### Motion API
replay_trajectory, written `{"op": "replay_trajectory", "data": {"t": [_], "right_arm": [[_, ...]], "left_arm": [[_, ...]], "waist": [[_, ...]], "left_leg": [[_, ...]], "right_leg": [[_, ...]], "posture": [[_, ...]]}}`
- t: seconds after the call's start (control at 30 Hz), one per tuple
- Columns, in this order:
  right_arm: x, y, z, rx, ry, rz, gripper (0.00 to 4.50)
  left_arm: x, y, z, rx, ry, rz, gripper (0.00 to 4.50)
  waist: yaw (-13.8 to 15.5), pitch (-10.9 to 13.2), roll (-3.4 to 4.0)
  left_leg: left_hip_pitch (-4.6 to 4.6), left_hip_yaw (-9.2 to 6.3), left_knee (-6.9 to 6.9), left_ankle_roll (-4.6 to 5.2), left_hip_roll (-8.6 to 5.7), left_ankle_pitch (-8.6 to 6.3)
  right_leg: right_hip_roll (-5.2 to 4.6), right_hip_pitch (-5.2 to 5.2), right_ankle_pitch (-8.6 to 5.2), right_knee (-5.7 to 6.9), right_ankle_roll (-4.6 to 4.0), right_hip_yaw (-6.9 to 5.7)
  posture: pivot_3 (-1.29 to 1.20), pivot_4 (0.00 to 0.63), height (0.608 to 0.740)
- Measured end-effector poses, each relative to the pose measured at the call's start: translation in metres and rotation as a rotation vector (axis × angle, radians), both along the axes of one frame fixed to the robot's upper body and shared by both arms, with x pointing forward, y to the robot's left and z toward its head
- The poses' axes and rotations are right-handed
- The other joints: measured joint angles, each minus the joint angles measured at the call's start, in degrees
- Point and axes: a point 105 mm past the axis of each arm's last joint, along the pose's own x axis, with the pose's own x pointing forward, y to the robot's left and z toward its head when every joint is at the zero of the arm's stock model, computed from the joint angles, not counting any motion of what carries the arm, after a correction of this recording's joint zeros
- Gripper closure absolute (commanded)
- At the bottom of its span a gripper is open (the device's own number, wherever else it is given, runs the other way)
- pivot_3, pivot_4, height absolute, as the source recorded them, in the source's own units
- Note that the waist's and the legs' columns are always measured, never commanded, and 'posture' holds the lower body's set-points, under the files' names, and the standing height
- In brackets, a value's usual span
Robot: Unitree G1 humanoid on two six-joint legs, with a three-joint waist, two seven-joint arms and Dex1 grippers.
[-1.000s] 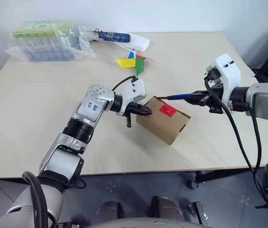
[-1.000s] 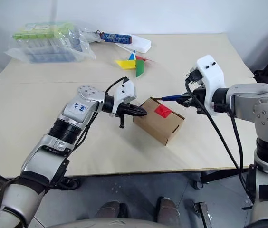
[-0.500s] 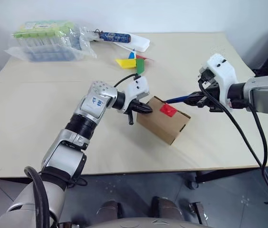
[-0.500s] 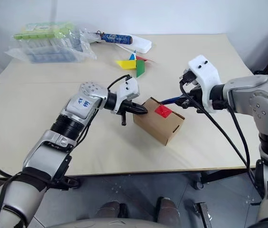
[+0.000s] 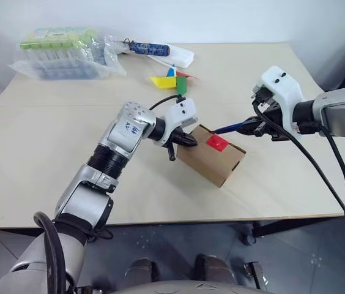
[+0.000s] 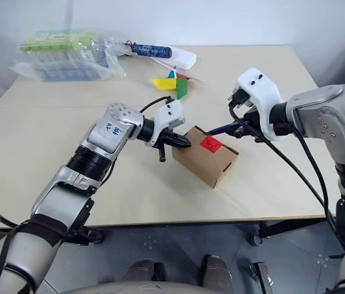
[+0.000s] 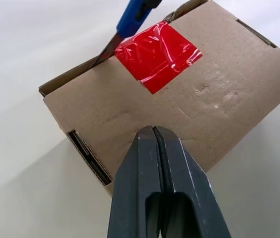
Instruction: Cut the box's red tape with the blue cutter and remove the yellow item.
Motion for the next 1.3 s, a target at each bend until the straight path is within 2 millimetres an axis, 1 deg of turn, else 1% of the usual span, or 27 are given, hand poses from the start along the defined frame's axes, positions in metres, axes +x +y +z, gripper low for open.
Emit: {"op": "replay_trajectory", "data": {"t": [0.53,0.73,1.07,1.3], "right_arm": [[-0.005,-0.008,0.000,-0.089,0.048,0.011,4.33],[-0.005,-0.007,0.003,-0.107,0.058,0.011,4.33],[-0.011,-0.012,0.006,-0.110,0.087,-0.005,4.33],[-0.021,-0.021,0.003,-0.149,0.117,-0.013,4.33]], "left_arm": [[-0.001,-0.007,-0.003,0.010,0.018,0.043,4.50],[-0.001,-0.009,-0.004,0.015,0.024,0.060,4.50],[-0.001,-0.014,-0.004,0.015,0.021,0.072,4.50],[-0.002,-0.019,-0.005,0.018,0.012,0.070,4.50]], "waist": [[0.8,0.0,-0.01],[0.9,0.0,-0.03],[1.1,-0.1,-0.06],[2.0,-0.1,-0.08]], "left_leg": [[0.01,-0.03,0.03,0.02,-0.01,-0.01],[0.01,-0.08,0.10,0.03,-0.01,-0.02],[0.02,-0.12,0.16,0.06,-0.03,-0.03],[0.01,-0.12,0.23,0.10,-0.02,-0.06]], "right_leg": [[-0.03,0.04,0.00,-0.01,0.00,0.00],[-0.05,0.10,0.00,-0.01,0.00,-0.02],[-0.08,0.16,0.00,-0.02,-0.01,-0.02],[-0.08,0.19,0.00,-0.12,-0.01,0.00]], "posture": [[0.00,0.150,0.740],[0.00,0.150,0.740],[0.00,0.150,0.740],[0.00,0.150,0.740]]}}
